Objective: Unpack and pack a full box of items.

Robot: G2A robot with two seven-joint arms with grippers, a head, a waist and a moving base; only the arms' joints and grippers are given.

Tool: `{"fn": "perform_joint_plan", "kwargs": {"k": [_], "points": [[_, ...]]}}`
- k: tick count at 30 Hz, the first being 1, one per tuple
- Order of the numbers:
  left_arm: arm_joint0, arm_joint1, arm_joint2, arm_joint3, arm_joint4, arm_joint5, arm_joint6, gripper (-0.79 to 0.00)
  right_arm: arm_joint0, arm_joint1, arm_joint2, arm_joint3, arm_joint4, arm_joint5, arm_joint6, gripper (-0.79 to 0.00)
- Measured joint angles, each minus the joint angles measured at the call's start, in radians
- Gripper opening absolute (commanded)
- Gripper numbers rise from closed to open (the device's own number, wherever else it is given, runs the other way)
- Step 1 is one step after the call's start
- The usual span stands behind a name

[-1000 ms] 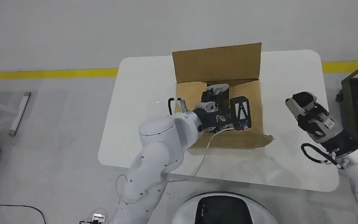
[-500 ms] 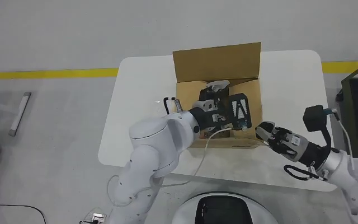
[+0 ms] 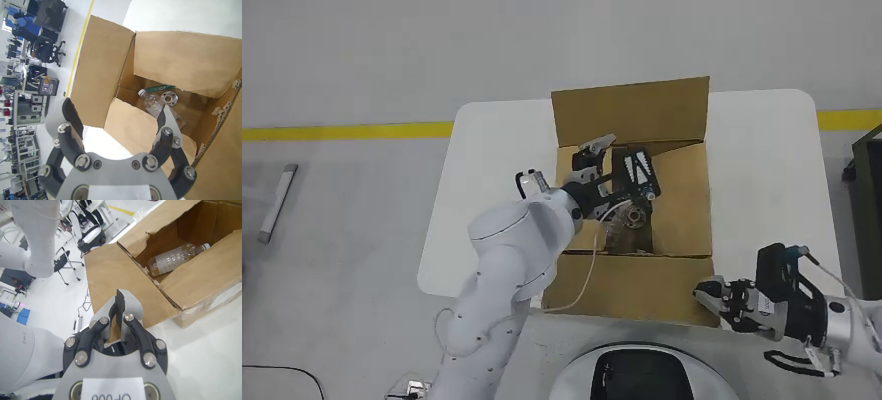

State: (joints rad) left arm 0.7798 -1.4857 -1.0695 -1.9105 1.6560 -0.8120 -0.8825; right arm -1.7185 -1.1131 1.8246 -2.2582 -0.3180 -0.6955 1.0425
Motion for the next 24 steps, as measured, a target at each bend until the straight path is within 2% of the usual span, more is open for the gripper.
{"fn": "perform_joint_plan", "kwargs": {"k": [9, 15, 19, 22, 24], "points": [[0.036, -0.002, 0.071, 0.085, 0.099, 0.123, -0.022, 0.000, -0.028, 0.007, -0.024, -0.021, -0.219, -0.076, -0.109, -0.785], [0.069, -0.003, 0.089, 0.104, 0.151, 0.203, -0.024, 0.000, -0.066, 0.006, 0.026, -0.005, -0.217, -0.056, -0.258, -0.785], [0.078, -0.001, 0.096, 0.124, 0.204, 0.221, -0.028, 0.000, -0.061, 0.005, 0.110, 0.018, -0.193, 0.015, -0.358, -0.785], [0.087, 0.001, 0.097, 0.133, 0.230, 0.227, -0.026, 0.000, -0.031, 0.001, 0.151, 0.030, -0.254, 0.117, -0.453, -0.785], [0.093, 0.002, 0.097, 0.134, 0.244, 0.223, -0.022, 0.000, -0.008, -0.003, 0.135, 0.031, -0.299, 0.208, -0.519, -0.785]]}}
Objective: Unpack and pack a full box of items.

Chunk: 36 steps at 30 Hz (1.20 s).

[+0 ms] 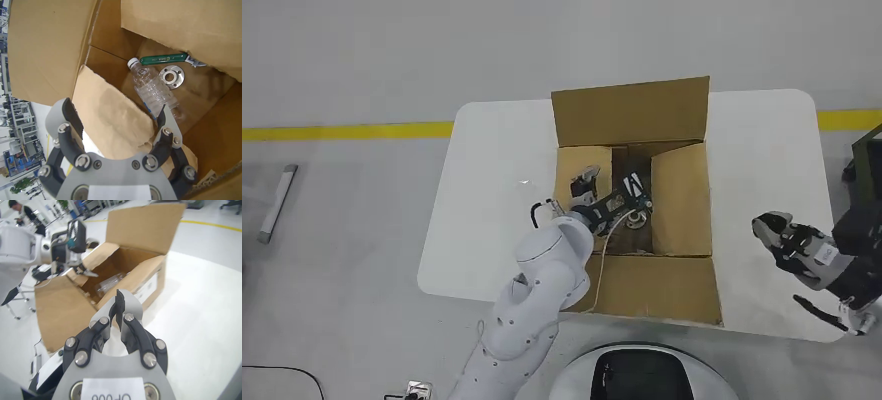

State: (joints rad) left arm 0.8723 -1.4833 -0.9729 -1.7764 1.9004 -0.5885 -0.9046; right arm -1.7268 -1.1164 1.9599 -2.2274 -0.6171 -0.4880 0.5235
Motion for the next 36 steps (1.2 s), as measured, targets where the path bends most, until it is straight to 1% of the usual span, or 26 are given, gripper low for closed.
{"fn": "perform_joint_plan", "kwargs": {"k": [2, 3, 4, 5, 7, 11, 16, 17, 18, 19, 25, 30, 36], "points": [[0.002, 0.001, 0.001, -0.001, 0.019, -0.005, 0.003, 0.000, 0.022, -0.004, -0.041, -0.007, -0.033, 0.082, -0.051, -0.785], [0.003, 0.002, 0.001, -0.002, 0.029, -0.005, 0.004, -0.055, 0.031, -0.005, -0.060, -0.010, -0.051, 0.110, -0.066, -0.785], [0.004, 0.002, 0.002, -0.003, 0.037, -0.003, 0.007, -0.308, 0.041, -0.006, -0.081, -0.012, -0.070, 0.135, -0.079, -0.785], [0.005, 0.003, 0.000, -0.006, 0.047, 0.003, 0.010, -0.440, 0.053, -0.008, -0.110, -0.011, -0.092, 0.163, -0.097, -0.785], [0.006, 0.003, -0.001, -0.011, 0.066, 0.012, 0.013, -0.785, 0.070, -0.010, -0.154, -0.011, -0.126, 0.195, -0.116, -0.785], [0.013, 0.005, -0.007, -0.034, 0.111, 0.030, 0.019, -0.785, 0.099, -0.013, -0.241, -0.002, -0.199, 0.229, -0.142, -0.785], [0.028, 0.005, -0.027, -0.068, 0.126, 0.058, 0.007, -0.785, 0.124, -0.015, -0.303, 0.015, -0.209, 0.235, -0.135, -0.785], [0.032, 0.005, -0.032, -0.076, 0.124, 0.063, 0.001, -0.696, 0.129, -0.015, -0.314, 0.020, -0.209, 0.230, -0.129, -0.785], [0.033, 0.004, -0.035, -0.082, 0.122, 0.063, -0.003, -0.453, 0.134, -0.015, -0.321, 0.024, -0.210, 0.225, -0.121, -0.785], [0.034, 0.004, -0.038, -0.088, 0.122, 0.063, -0.007, 0.000, 0.139, -0.014, -0.327, 0.029, -0.216, 0.219, -0.110, -0.785], [0.025, 0.003, -0.048, -0.121, 0.128, 0.040, -0.026, 0.000, 0.184, -0.009, -0.364, 0.057, -0.256, 0.193, -0.020, -0.785], [-0.005, 0.004, -0.074, -0.145, 0.164, 0.015, -0.029, 0.000, 0.212, -0.005, -0.373, 0.067, -0.280, 0.194, 0.041, -0.785], [-0.050, 0.005, -0.131, -0.174, 0.177, 0.000, -0.043, 0.000, 0.228, -0.003, -0.372, 0.072, -0.302, 0.213, 0.035, -0.785]]}}
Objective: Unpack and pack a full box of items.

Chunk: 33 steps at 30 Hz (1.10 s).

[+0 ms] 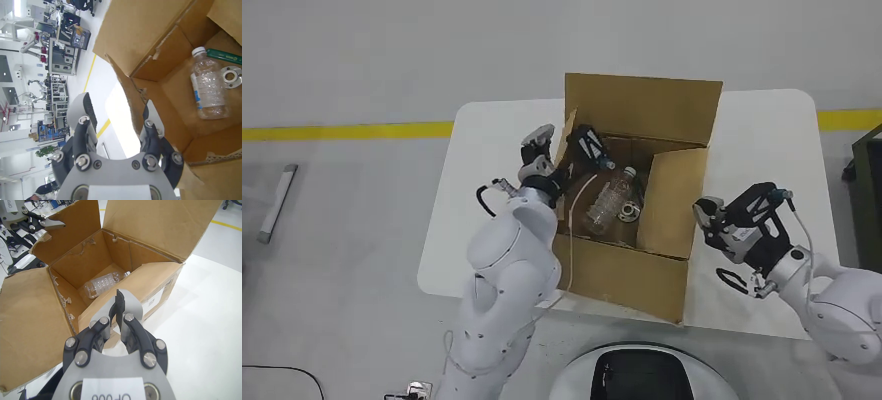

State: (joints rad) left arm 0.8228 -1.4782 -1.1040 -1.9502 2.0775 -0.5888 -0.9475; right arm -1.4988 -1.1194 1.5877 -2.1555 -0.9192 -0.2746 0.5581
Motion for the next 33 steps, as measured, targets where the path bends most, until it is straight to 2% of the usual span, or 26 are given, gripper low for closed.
{"fn": "perform_joint_plan", "kwargs": {"k": [5, 14, 20, 24, 28, 33], "points": [[-0.011, 0.012, -0.061, 0.013, 0.071, -0.053, 0.002, 0.000, 0.004, 0.001, -0.008, 0.003, -0.013, 0.008, -0.008, -0.785], [0.036, 0.039, -0.169, 0.022, 0.227, -0.112, 0.057, 0.000, 0.012, 0.002, -0.018, 0.008, -0.023, 0.023, -0.011, -0.785], [0.090, 0.050, -0.216, 0.049, 0.266, -0.112, 0.096, 0.000, 0.014, 0.003, -0.021, 0.014, -0.026, 0.030, -0.008, -0.785], [0.117, 0.051, -0.220, 0.057, 0.264, -0.104, 0.110, 0.000, 0.017, 0.003, -0.019, 0.019, -0.023, 0.041, -0.006, -0.785], [0.126, 0.052, -0.217, 0.059, 0.269, -0.095, 0.127, 0.000, 0.017, -0.002, -0.006, 0.017, 0.025, 0.103, -0.053, -0.785], [0.093, 0.050, -0.219, 0.010, 0.235, -0.076, 0.173, 0.000, -0.014, -0.012, 0.053, -0.001, 0.133, 0.219, -0.173, -0.785]]}}
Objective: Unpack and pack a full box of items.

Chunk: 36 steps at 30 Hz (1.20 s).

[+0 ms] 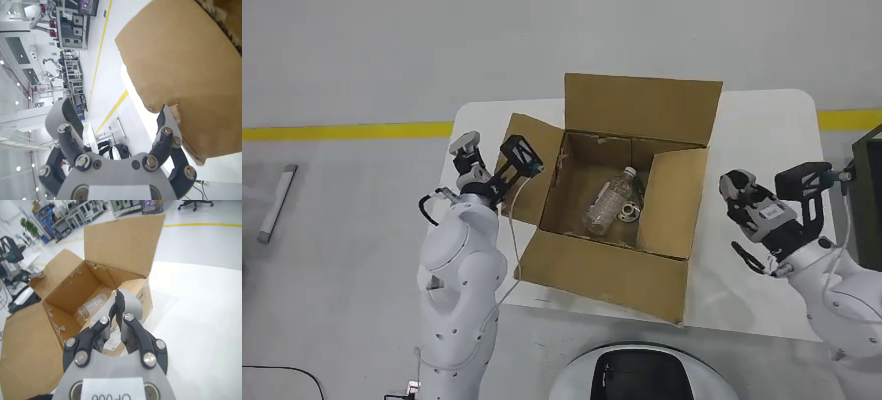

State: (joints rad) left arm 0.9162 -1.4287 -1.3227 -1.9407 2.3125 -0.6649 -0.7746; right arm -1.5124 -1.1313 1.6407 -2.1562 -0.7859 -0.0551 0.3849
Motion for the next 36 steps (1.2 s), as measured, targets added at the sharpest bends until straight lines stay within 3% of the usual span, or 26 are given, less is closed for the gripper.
{"fn": "perform_joint_plan", "kwargs": {"k": [7, 13, 23, 30, 36], "points": [[-0.081, -0.007, -0.003, -0.059, -0.053, 0.000, -0.008, 0.000, -0.068, -0.004, 0.074, -0.002, 0.049, 0.050, -0.049, -0.785], [-0.133, -0.033, 0.041, -0.060, -0.317, 0.102, 0.044, 0.000, -0.115, -0.006, 0.115, 0.017, 0.063, 0.063, -0.063, -0.785], [-0.107, -0.105, 0.271, 0.138, -0.961, 0.432, 0.044, 0.000, -0.176, -0.011, 0.136, 0.016, 0.065, 0.061, -0.077, -0.785], [-0.114, -0.128, 0.326, 0.273, -1.246, 0.459, 0.048, 0.000, -0.208, -0.013, 0.152, 0.010, 0.067, 0.050, -0.073, -0.785], [-0.123, -0.127, 0.330, 0.289, -1.232, 0.445, 0.030, 0.000, -0.235, -0.015, 0.141, -0.001, 0.060, 0.035, -0.068, -0.785]]}}
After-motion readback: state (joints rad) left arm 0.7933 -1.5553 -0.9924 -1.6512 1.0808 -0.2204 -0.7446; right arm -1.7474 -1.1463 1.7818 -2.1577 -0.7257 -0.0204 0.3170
